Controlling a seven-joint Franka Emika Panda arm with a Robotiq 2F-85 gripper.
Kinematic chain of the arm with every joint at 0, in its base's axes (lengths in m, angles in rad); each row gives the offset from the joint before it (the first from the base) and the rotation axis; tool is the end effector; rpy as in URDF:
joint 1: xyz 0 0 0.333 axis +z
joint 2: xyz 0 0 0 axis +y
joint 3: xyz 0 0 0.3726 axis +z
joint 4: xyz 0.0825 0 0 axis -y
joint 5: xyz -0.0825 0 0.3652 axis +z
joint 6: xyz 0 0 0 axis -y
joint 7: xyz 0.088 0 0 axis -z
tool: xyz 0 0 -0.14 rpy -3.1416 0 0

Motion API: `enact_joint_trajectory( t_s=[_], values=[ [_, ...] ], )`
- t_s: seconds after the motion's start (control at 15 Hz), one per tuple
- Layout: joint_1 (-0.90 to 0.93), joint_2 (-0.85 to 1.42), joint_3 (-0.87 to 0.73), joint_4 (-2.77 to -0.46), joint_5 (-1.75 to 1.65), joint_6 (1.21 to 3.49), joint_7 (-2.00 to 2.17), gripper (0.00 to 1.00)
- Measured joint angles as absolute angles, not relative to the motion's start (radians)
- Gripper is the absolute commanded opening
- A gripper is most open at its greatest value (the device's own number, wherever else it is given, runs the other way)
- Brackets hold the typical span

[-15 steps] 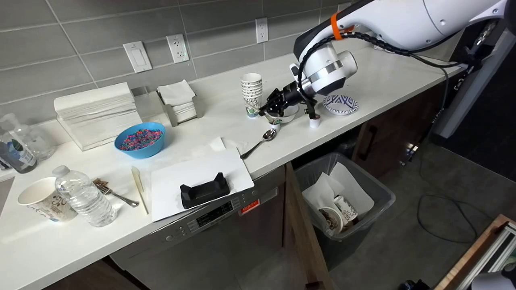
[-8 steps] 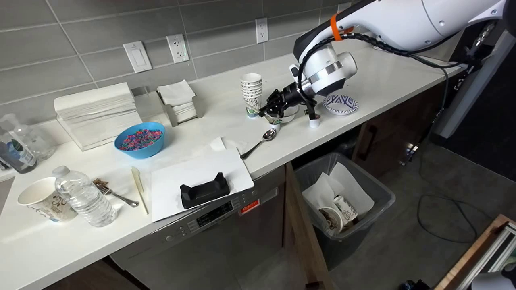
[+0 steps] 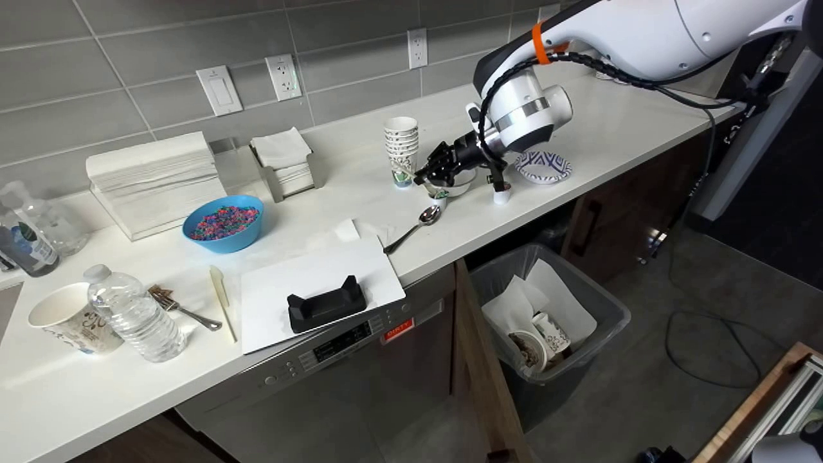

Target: Use the white spoon to collect some coffee beans from the coffee pod on the left then place them inside the white bowl.

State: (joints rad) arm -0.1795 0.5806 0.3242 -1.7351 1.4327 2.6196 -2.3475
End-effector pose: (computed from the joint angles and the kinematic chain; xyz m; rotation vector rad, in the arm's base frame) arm 0.7176 0.0642 0.3176 -2.1061 -1.4044 -1.3517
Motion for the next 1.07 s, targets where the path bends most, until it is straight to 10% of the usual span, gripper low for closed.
enact_joint_trajectory(
  t_s=[1.07],
  values=[
    [-0.038, 0.586, 0.113, -1.734, 1.541, 2.469, -2.380, 0.04]
  ],
)
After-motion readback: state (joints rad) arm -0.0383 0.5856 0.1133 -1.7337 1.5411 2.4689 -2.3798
